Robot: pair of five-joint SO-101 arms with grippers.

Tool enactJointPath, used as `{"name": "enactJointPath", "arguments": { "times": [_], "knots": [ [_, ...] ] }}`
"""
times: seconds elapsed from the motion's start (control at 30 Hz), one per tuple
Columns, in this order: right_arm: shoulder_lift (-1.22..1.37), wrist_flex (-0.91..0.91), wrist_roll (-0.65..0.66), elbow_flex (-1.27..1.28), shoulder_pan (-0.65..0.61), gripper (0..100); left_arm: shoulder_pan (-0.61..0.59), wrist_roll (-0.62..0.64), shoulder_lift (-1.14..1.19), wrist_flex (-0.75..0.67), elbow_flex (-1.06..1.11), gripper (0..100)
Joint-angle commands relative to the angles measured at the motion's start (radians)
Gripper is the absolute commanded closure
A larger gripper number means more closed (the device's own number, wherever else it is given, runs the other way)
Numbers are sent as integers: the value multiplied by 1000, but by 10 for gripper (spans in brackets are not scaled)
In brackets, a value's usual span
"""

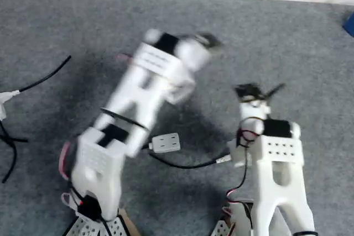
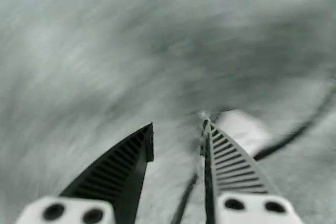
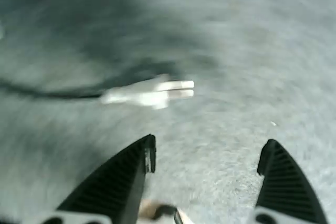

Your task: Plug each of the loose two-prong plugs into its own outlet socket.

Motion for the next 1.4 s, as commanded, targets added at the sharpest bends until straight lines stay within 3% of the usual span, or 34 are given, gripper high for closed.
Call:
{"name": "enactJointPath", "arguments": {
  "times": [0.0, 0.2, 0.43, 0.63, 0.8, 1.1, 1.37],
  "knots": [
    [5, 145, 114, -180, -203, 692, -317, -28, -71, -2, -15, 843],
    [153, 137, 443, -236, -367, 692, -561, -218, -62, 0, -30, 843],
    [309, 134, 752, -225, -366, 692, -754, -396, -59, -6, -19, 843],
    [329, 90, 951, -151, -343, 692, -820, -503, -59, -54, 79, 843],
    [328, -90, 993, 12, -315, 692, -817, -503, -61, -169, 188, 843],
    [328, -274, 1000, 101, -297, 692, -785, -500, -61, -172, 292, 843],
    [328, -352, 1143, 102, -180, 692, -809, -500, -62, -170, 294, 843]
  ]
}}
